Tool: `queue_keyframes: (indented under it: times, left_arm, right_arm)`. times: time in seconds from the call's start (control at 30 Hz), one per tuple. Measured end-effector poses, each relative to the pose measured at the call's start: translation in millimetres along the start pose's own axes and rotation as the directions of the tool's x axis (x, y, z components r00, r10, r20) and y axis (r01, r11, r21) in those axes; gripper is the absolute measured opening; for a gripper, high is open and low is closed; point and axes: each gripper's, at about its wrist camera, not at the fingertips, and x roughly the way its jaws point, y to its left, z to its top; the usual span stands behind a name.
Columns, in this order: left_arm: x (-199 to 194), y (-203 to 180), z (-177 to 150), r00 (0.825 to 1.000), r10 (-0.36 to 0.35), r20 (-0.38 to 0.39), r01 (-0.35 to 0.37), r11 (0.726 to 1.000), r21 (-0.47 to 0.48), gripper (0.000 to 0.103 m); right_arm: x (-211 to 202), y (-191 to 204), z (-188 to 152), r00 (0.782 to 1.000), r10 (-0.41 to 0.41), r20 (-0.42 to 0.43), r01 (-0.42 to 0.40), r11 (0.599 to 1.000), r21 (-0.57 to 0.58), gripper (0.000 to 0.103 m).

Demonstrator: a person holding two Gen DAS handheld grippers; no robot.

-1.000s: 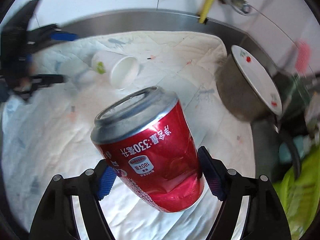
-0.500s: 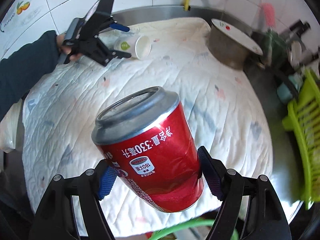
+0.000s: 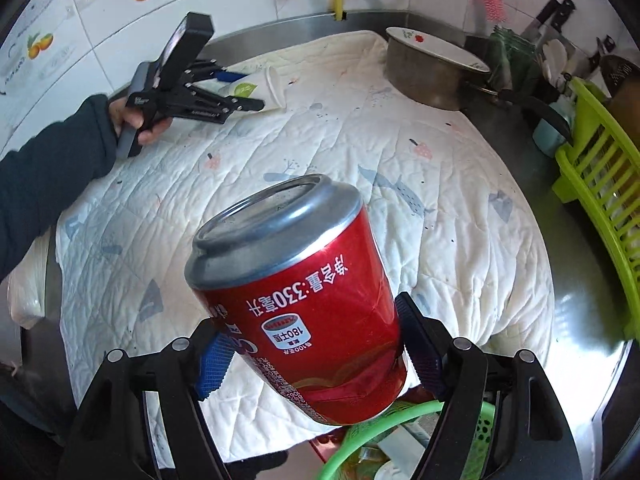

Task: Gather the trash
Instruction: 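Carry the red can with the right tool and the paper cup with the left tool over the basket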

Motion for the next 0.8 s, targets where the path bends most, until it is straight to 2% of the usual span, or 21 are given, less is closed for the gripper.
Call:
queue_keyframes:
  times: [0.2, 0.4, 0.67, 0.8]
  left_arm:
    - [-33.9, -14.0, -7.1, 1.000, -0.005, 0.027, 0.008, 0.992, -0.127, 0.061]
    - [-85.4, -44.2, -19.3, 0.997, -0.009, 0.073, 0.025, 0.974, -0.224, 0.061]
    - [-176.6, -85.4, -37.4, 0.987, 0.050, 0.156, 0.005, 0.943, -0.333, 0.061]
    - [-218.4, -97.9, -43.6, 0.976, 0.092, 0.195, -0.010, 0.922, -0.388, 0.061]
  right_arm:
    - [-14.0, 8.7, -8.5, 0.998, -0.013, 0.069, 0.011, 1.000, 0.025, 0.072]
    - [-40.2, 17.5, -17.3, 0.988, -0.009, 0.156, -0.003, 0.997, 0.075, 0.072]
    - [-84.2, 27.9, -32.0, 0.964, 0.009, 0.266, -0.048, 0.989, 0.138, 0.072]
    - [-101.2, 35.9, -41.3, 0.953, -0.008, 0.301, -0.034, 0.990, 0.134, 0.072]
